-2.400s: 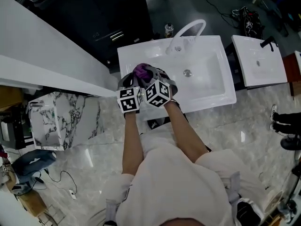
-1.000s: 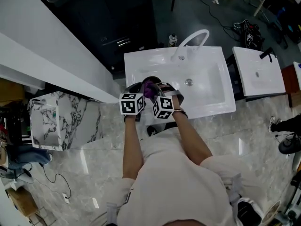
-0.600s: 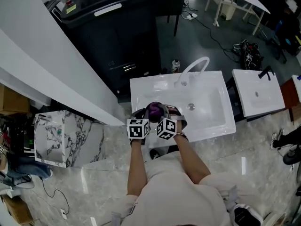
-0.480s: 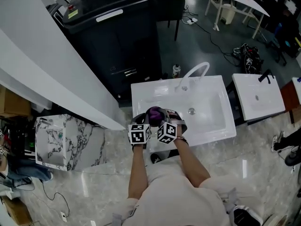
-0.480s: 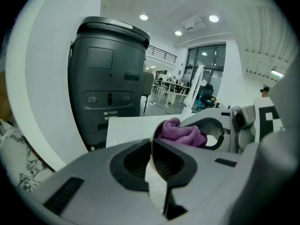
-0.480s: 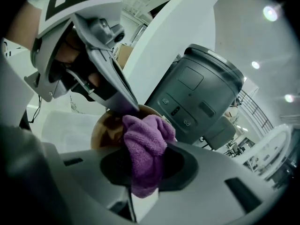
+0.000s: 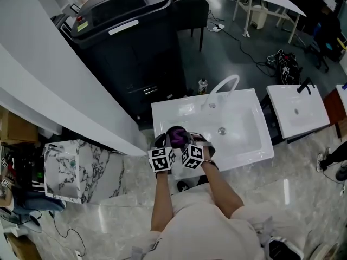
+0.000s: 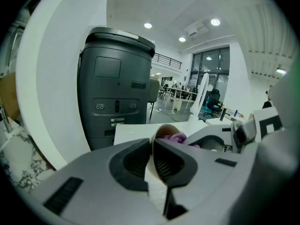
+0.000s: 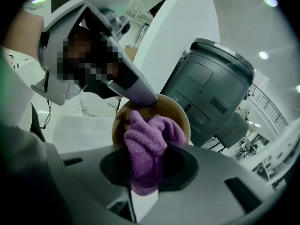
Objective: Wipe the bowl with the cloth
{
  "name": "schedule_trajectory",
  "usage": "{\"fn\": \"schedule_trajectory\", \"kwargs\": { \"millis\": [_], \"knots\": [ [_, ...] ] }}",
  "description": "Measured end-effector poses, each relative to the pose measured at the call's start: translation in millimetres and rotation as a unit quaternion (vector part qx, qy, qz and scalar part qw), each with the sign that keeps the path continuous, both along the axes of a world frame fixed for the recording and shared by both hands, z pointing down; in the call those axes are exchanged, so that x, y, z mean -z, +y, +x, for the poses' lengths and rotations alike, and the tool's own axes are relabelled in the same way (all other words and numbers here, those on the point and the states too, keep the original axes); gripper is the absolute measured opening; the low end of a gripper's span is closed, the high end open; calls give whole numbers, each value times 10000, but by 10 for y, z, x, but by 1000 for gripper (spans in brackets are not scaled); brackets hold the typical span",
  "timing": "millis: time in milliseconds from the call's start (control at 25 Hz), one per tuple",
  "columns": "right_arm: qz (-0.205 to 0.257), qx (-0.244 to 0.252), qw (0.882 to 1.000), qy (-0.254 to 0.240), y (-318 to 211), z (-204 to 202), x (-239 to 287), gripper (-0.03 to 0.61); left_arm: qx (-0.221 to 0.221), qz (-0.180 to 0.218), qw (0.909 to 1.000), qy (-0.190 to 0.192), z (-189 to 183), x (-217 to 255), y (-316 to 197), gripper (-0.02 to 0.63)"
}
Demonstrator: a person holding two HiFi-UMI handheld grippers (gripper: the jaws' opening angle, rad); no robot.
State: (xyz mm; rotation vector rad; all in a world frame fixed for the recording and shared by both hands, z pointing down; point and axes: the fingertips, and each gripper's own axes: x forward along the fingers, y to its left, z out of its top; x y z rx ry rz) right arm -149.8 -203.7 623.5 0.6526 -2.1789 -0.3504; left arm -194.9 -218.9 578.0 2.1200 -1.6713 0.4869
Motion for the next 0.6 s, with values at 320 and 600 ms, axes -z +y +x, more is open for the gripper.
{"fn": "schedule_trajectory", "kwargs": {
  "millis": [320, 600],
  "knots": [
    [95, 645, 9976, 245, 207, -101, 61, 89, -458, 9, 9989, 89, 248, 9, 30, 29],
    [554, 92, 9983, -153, -37, 51, 330, 91, -708, 34, 9974, 146, 308, 88, 50, 26]
  ]
}}
